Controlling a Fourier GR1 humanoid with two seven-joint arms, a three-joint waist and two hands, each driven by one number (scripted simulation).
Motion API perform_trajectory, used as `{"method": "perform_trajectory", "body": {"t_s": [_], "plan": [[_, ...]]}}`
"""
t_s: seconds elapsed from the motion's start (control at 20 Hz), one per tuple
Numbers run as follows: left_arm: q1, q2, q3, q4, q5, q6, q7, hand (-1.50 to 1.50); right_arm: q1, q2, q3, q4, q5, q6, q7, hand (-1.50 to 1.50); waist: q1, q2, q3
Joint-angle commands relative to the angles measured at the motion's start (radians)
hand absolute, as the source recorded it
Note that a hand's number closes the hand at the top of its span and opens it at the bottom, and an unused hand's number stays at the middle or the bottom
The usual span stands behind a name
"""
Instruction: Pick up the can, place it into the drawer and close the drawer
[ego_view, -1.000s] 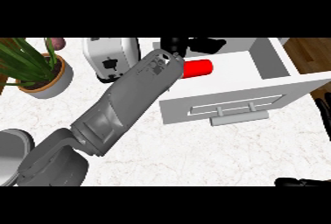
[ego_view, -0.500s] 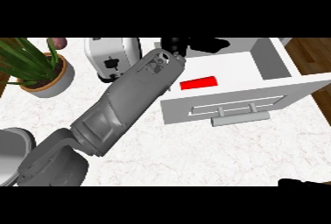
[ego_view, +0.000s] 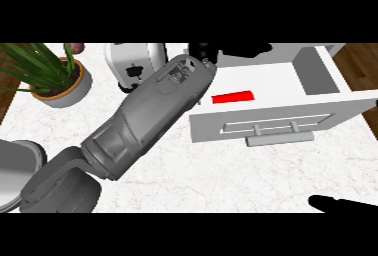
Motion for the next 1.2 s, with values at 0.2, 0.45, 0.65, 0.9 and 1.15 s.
{"method": "perform_trajectory", "body": {"t_s": [0.2,0.45,0.65,0.9,1.15], "plan": [[-0.043,0.000,0.023,0.025,0.012,-0.003,-0.012,-1.50,-0.016,-0.075,0.128,0.039,0.345,-0.033,-0.021,-1.50,0.056,-0.013,-0.001],[-0.096,0.000,0.012,0.018,0.010,0.019,0.048,-1.50,-0.137,-0.071,0.254,0.204,0.558,-0.084,0.003,-1.50,0.074,-0.012,-0.001],[-0.040,0.006,0.030,-0.023,-0.002,-0.003,0.027,-1.50,-0.139,-0.065,0.271,0.379,0.666,-0.166,-0.046,-1.50,0.096,-0.019,-0.001],[-0.014,0.095,0.007,-0.101,-0.043,0.003,0.118,-1.50,-0.147,-0.026,0.257,0.549,0.735,-0.329,-0.104,-1.50,0.109,-0.025,0.000],[0.061,0.148,-0.025,-0.270,-0.085,0.036,0.195,-1.50,-0.243,0.034,0.227,0.750,0.756,-0.448,-0.118,-1.50,0.130,-0.032,0.000]]}}
